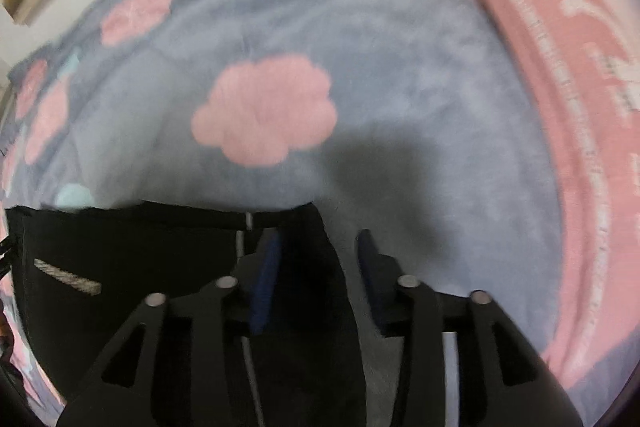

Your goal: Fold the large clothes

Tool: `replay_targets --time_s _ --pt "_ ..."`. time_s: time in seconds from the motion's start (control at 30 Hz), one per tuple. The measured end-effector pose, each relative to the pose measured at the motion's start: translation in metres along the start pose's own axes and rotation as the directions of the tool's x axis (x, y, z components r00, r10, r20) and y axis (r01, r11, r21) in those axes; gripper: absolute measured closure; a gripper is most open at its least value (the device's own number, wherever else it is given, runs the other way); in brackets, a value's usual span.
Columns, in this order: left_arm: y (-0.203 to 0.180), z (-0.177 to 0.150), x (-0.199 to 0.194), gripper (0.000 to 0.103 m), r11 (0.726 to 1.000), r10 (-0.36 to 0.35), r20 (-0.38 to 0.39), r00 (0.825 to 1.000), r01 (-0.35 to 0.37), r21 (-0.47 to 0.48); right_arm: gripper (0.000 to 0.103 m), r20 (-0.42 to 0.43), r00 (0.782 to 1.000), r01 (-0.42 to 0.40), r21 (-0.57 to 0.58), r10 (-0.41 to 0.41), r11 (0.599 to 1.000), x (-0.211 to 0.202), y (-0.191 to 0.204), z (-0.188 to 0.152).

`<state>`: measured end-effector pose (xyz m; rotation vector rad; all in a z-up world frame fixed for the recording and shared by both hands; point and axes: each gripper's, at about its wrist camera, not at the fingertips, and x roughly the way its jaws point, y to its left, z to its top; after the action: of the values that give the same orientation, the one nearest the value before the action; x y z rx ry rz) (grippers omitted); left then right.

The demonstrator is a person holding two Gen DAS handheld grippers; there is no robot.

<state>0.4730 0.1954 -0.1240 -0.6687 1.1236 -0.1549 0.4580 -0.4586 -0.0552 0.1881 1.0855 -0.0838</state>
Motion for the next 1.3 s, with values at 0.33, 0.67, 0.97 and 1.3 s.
replay_targets --time_s 0.33,0.67,0.97,1.3 --pt "-0.106 -0.084 -0.059 0.060 0.950 -0.034 0.033 0.999 0.022 0.313 0.039 -0.003 0.985 -0.173 -0.134 0.174 0.976 -0.066 0.090 -0.074" --pt "-0.160 -0.185 0.042 0.060 0.891 0.069 -0.170 0.983 0.016 0.453 0.039 -0.102 0.986 -0.148 -0.221 0.128 0.964 -0.003 0.152 -0.114" --pt "-0.141 -0.179 0.092 0.060 0.929 0.152 -0.196 0.969 -0.073 0.363 0.037 -0.104 0.991 -0.100 -0.206 0.080 0.973 0.047 0.154 -0.129" --pt "-0.179 -0.145 0.046 0.057 0.928 0.012 -0.147 0.989 0.043 0.369 0.037 -0.006 0.990 -0.142 -0.159 0.143 0.977 0.004 0.149 -0.074"
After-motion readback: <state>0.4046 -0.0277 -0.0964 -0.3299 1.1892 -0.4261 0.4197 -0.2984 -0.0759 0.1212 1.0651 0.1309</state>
